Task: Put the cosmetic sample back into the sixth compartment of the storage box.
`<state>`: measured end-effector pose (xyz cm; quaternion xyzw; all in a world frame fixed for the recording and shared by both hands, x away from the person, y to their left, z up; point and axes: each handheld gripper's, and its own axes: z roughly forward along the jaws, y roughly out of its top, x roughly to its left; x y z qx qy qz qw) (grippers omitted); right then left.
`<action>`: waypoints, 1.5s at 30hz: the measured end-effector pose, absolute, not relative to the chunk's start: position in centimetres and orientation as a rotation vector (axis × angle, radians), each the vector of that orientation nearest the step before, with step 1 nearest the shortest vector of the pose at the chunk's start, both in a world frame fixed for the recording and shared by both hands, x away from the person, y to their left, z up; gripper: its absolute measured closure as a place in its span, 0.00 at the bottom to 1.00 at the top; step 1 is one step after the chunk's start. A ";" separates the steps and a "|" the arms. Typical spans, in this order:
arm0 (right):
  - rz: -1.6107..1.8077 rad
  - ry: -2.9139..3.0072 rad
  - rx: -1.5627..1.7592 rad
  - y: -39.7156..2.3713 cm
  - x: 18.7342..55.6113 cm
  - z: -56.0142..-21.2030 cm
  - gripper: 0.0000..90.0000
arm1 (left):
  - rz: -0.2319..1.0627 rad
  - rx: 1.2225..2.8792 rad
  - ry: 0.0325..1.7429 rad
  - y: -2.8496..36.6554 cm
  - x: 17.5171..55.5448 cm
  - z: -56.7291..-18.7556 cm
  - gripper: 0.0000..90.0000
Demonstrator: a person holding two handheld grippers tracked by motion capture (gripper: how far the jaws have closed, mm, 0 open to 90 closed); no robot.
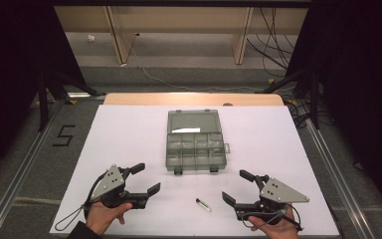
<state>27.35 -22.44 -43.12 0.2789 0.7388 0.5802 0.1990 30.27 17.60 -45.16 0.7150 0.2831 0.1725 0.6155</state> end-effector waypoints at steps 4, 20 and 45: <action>1.622 2.070 0.783 -22.5 27.3 -43.1 0.17 | 0.393 1.648 0.655 17.6 30.3 -45.2 0.17; 1.619 2.062 0.779 -22.4 27.3 -43.1 0.17 | 0.364 1.703 0.665 17.2 30.2 -45.0 0.18; 1.622 2.047 0.789 -22.5 27.5 -43.3 0.17 | 0.290 1.904 0.516 13.3 31.6 -42.9 0.19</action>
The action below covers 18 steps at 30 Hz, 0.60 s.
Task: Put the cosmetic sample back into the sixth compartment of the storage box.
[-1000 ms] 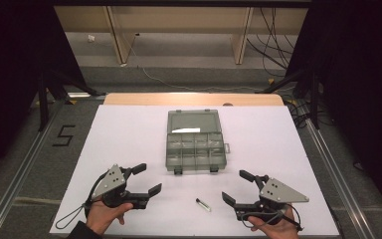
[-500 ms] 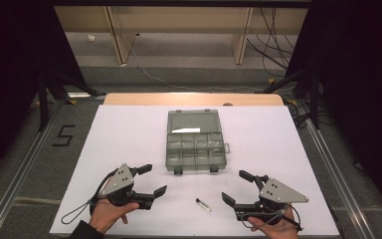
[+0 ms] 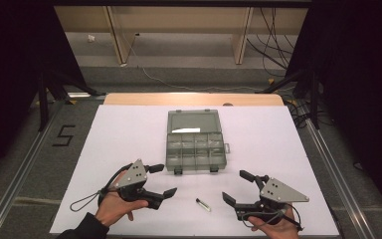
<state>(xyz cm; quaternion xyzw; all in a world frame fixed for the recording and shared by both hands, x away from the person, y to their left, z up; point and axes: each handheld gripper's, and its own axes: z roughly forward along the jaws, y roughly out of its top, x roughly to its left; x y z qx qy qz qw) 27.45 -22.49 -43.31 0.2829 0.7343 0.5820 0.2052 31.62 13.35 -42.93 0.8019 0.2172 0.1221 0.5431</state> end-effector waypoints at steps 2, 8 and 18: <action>1.620 2.077 0.786 -22.5 27.4 -43.3 0.17 | 0.278 1.916 0.497 12.9 31.8 -42.6 0.19; 1.622 2.076 0.786 -22.5 27.4 -43.3 0.17 | 0.255 2.014 0.415 11.6 32.3 -41.8 0.20; 1.650 2.055 0.810 -22.4 27.4 -43.4 0.17 | 0.228 2.132 0.314 9.5 32.8 -41.6 0.21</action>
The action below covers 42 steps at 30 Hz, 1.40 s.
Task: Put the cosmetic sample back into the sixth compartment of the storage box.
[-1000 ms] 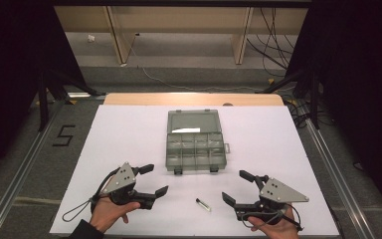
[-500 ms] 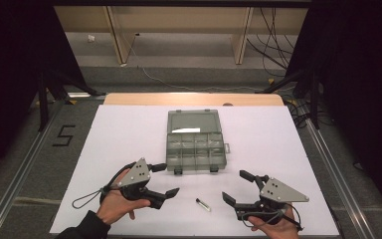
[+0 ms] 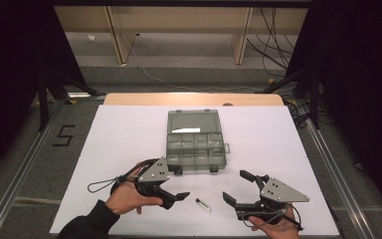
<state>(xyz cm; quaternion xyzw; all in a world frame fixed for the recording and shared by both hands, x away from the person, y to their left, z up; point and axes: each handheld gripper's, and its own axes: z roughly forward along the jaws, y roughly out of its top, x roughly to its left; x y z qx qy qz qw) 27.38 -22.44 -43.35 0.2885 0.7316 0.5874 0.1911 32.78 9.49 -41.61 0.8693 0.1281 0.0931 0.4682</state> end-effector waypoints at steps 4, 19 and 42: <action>1.640 2.065 0.816 -22.4 27.3 -43.3 0.17 | 0.213 2.173 0.269 8.6 32.7 -42.0 0.21; 1.616 2.061 0.789 -22.7 27.5 -43.3 0.17 | 0.142 2.338 0.104 4.8 33.3 -43.0 0.23; 1.599 2.057 0.779 -22.8 27.5 -43.2 0.18 | 0.081 2.518 -0.098 1.5 33.9 -44.8 0.30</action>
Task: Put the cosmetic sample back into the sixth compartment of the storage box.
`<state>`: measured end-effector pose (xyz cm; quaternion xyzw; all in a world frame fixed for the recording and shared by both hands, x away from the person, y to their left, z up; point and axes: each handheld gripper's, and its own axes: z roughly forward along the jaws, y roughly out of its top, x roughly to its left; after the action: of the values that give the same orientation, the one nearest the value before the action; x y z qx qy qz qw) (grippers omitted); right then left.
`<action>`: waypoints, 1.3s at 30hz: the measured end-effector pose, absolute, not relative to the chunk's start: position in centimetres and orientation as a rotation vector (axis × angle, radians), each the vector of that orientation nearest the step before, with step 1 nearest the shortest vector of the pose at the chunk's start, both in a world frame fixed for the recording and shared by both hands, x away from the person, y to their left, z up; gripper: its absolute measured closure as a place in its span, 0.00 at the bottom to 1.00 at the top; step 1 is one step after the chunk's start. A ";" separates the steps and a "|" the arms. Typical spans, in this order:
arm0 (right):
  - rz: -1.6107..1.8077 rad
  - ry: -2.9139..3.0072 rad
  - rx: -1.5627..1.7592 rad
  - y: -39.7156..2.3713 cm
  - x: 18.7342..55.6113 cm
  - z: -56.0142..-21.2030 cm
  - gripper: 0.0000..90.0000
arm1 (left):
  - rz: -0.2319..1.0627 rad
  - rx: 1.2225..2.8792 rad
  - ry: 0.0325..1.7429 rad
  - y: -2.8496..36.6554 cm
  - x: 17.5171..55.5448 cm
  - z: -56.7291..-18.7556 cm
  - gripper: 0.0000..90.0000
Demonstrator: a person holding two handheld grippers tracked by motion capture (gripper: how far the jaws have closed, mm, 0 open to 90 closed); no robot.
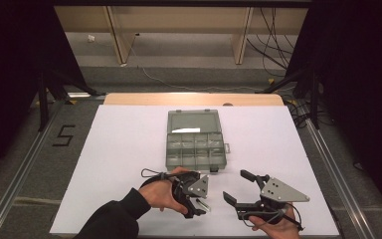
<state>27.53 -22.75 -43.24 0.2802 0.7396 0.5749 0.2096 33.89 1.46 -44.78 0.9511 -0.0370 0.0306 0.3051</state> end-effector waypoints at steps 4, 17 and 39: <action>1.601 2.040 0.780 -22.7 27.5 -43.3 0.18 | 0.071 2.540 -0.114 1.1 34.1 -44.9 0.31; 1.621 2.038 0.772 -22.6 27.6 -43.4 0.18 | 0.049 2.616 -0.162 0.0 34.4 -45.6 0.43; 1.597 2.063 0.780 -22.8 27.5 -43.2 0.18 | -0.004 2.697 -0.265 -1.2 34.6 -46.4 0.70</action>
<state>27.50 -22.80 -43.21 0.2803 0.7410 0.5737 0.2080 34.62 -1.19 -46.44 0.9722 -0.0955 -0.0014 0.2139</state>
